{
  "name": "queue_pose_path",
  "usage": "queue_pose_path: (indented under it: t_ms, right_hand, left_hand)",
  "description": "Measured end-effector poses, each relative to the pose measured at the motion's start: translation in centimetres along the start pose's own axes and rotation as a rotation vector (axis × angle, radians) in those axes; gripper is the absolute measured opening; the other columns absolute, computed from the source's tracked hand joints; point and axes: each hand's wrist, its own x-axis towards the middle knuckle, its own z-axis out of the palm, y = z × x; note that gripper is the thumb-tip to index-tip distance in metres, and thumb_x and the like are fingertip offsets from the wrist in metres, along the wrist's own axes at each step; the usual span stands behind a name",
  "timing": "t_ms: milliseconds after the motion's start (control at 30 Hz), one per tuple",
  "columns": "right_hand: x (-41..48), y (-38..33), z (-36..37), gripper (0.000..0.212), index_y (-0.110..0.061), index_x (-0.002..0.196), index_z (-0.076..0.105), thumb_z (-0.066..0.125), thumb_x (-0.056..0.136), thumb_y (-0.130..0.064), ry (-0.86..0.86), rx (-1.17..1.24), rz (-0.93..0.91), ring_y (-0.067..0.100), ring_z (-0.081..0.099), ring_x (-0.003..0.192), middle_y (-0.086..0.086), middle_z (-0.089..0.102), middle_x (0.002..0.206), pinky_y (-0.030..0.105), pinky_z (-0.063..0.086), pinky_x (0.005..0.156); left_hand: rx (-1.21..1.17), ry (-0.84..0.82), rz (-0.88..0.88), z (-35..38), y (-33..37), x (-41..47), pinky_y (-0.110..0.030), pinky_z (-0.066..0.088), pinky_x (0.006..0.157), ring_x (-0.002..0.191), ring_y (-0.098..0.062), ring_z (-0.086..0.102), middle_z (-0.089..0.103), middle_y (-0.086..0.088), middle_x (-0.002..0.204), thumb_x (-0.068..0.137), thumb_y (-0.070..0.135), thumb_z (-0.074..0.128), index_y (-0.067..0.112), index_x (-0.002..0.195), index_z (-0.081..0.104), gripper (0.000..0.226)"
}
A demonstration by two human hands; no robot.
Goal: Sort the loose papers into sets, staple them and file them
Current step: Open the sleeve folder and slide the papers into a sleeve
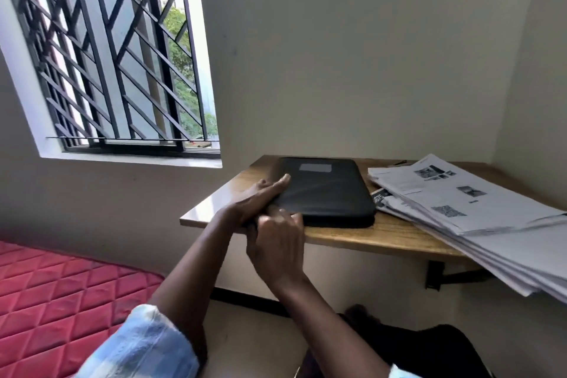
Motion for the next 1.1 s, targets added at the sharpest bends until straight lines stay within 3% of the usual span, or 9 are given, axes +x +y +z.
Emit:
queue_pose_path:
  t_ms: [100,167,267,433,533,633,800,933,1100]
  right_hand:
    - [-0.7,4.1,-2.3,0.018,-0.02,0.1,0.076,0.068,0.09,-0.031,0.044,-0.117,-0.091,0.022,0.057,0.095,-0.001,0.068,0.099,0.039,0.044,0.082]
    - [-0.9,7.1,-4.2,0.019,-0.022,0.1,0.076,0.065,0.092,-0.035,0.052,-0.21,-0.129,0.021,0.055,0.095,-0.002,0.065,0.096,0.04,0.042,0.082]
    - [-1.1,10.4,-6.3,0.024,-0.022,0.098,0.076,0.06,0.096,-0.04,0.037,-0.283,-0.201,0.02,0.054,0.093,-0.003,0.063,0.094,0.038,0.042,0.081]
    - [-1.0,12.8,-7.4,0.038,-0.017,0.106,0.076,0.05,0.096,-0.043,0.012,-0.293,-0.217,0.02,0.054,0.095,-0.002,0.061,0.1,0.037,0.048,0.078]
    - [-0.6,12.6,-7.5,0.047,-0.016,0.109,0.077,0.044,0.098,-0.047,-0.025,-0.289,-0.184,0.023,0.056,0.102,0.001,0.062,0.107,0.04,0.05,0.078]
    - [0.1,11.9,-7.6,0.054,-0.02,0.115,0.074,0.036,0.102,-0.056,-0.127,-0.287,-0.12,0.027,0.054,0.123,0.006,0.063,0.125,0.048,0.046,0.093]
    - [0.9,11.8,-7.5,0.069,-0.025,0.15,0.045,0.018,0.101,-0.065,-0.407,-0.326,-0.126,0.033,0.035,0.149,0.006,0.048,0.154,0.059,0.025,0.116]
    - [1.3,12.0,-7.9,0.068,-0.027,0.151,0.042,0.018,0.102,-0.067,-0.491,-0.327,-0.128,0.026,0.033,0.149,-0.001,0.045,0.156,0.054,0.026,0.118]
    - [1.2,11.2,-8.4,0.07,-0.026,0.152,0.047,0.025,0.102,-0.07,-0.468,-0.253,-0.07,0.02,0.034,0.151,-0.003,0.045,0.159,0.05,0.025,0.121]
  left_hand:
    - [0.316,0.109,0.253,0.2,-0.7,-0.1,-0.037,0.034,0.117,0.142,-0.017,0.046,0.051,0.005,0.153,0.088,0.086,0.047,0.042,0.132,0.067,0.065]
    - [0.504,0.158,0.358,0.6,-0.9,-0.6,-0.043,0.038,0.118,0.143,-0.01,0.043,0.05,0.015,0.154,0.079,0.093,0.049,0.051,0.13,0.064,0.068]
    - [0.689,0.197,0.412,1.3,-0.2,-1.6,-0.037,0.043,0.112,0.137,-0.011,0.05,0.052,0.016,0.153,0.076,0.088,0.059,0.043,0.138,0.061,0.077]
    - [0.729,0.185,0.552,1.8,0.7,-2.8,-0.033,0.055,0.085,0.098,-0.011,0.064,0.071,0.011,0.115,0.09,0.079,0.046,0.032,0.122,0.069,0.061]
    - [0.645,0.358,0.658,3.1,0.2,-2.8,-0.027,0.054,0.077,0.084,-0.01,0.069,0.077,0.006,0.101,0.103,0.06,0.044,0.025,0.109,0.077,0.049]
    - [0.54,0.532,0.684,3.8,0.3,-2.2,-0.022,0.044,0.063,0.07,-0.015,0.068,0.076,-0.002,0.085,0.108,0.05,0.039,0.014,0.099,0.078,0.054]
    - [0.127,0.903,0.488,3.3,2.1,-1.8,-0.029,0.03,0.063,0.068,-0.01,0.052,0.063,0.001,0.077,0.11,0.027,0.048,0.014,0.099,0.07,0.028]
    - [-0.303,1.141,0.235,1.8,3.0,-2.6,-0.026,0.036,0.076,0.098,-0.028,0.064,0.07,-0.012,0.12,0.111,0.024,0.041,0.02,0.142,0.049,0.033]
    - [-0.062,1.148,-0.018,-0.1,-0.5,-3.8,-0.043,0.044,0.089,0.113,-0.049,0.062,0.064,-0.032,0.126,0.103,0.006,0.045,0.002,0.164,0.004,0.073]
